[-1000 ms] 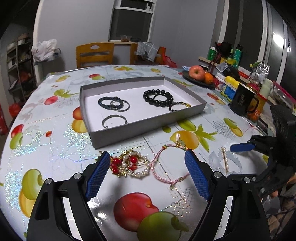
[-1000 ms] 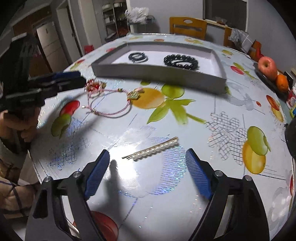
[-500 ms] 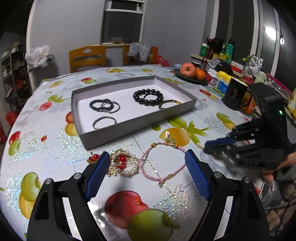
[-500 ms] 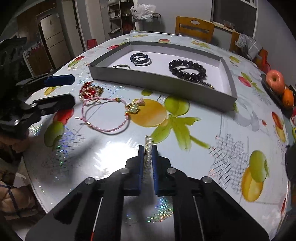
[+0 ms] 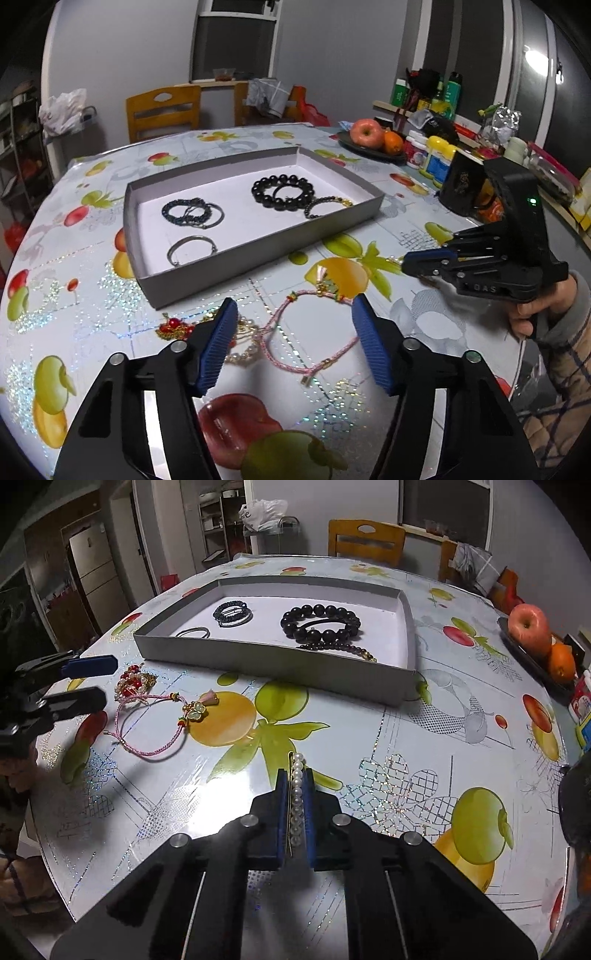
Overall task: Organize jewelry
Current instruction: 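Grasp the pearl strand with the right tool while the left tool grasps the pink cord bracelet, then carry both items into the gray box and open both tools, then move both open tools back to the red bead ornament and pearl clip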
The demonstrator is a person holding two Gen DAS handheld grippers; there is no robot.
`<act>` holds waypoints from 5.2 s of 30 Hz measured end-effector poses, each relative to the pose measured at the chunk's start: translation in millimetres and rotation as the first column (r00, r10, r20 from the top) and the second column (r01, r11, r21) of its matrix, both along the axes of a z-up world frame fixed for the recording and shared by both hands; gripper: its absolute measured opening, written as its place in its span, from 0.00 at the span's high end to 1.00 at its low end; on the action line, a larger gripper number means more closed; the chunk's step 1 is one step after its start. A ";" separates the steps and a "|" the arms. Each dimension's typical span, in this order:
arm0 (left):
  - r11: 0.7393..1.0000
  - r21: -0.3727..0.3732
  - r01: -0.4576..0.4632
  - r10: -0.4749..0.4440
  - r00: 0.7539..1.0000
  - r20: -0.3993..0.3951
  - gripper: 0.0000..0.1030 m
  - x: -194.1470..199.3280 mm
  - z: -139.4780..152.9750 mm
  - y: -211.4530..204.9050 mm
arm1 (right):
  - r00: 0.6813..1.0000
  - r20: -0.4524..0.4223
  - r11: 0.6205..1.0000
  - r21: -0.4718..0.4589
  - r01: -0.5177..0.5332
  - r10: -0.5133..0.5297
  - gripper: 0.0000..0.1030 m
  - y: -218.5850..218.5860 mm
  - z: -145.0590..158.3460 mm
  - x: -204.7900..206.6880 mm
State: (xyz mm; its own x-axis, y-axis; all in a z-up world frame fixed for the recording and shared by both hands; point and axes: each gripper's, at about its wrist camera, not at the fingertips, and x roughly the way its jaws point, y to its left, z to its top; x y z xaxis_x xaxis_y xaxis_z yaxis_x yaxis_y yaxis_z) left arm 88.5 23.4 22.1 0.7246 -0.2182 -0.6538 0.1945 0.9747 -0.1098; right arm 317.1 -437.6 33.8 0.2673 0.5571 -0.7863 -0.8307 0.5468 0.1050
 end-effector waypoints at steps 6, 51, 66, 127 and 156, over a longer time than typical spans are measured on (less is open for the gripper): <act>1.000 0.021 0.007 -0.006 0.998 -0.064 0.57 7.1 -10.8 -1.3 | 1.000 -0.006 1.000 0.008 0.003 -0.002 0.92 -1.6 -0.1 -1.0; 0.997 0.024 0.073 -0.072 0.997 -0.010 0.97 9.3 27.8 5.9 | 0.999 0.027 0.996 0.080 0.029 -0.032 0.93 -6.9 26.7 -10.4; 1.000 0.029 0.009 -0.012 0.996 0.093 0.97 4.2 72.3 28.8 | 0.985 0.170 0.992 0.130 -0.004 -0.019 0.93 1.3 91.9 -13.6; 0.998 0.004 -0.058 0.058 0.993 -0.100 0.80 149.6 -15.0 12.2 | 0.984 -0.019 0.980 0.087 0.178 -0.177 0.92 86.5 5.7 152.8; 0.994 0.024 -0.103 0.102 0.995 0.022 0.18 82.6 22.9 33.1 | 0.981 0.008 0.955 0.229 0.188 -0.195 0.56 38.4 37.8 104.6</act>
State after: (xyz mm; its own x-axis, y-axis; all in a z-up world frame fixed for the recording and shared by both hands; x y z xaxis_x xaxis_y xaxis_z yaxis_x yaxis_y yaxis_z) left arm 171.1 56.4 45.0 0.7556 -0.1256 -0.6429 0.0955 0.9921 -0.0816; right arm 421.6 -399.2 71.6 0.4085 0.6550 -0.6357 -0.7171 0.6612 0.2205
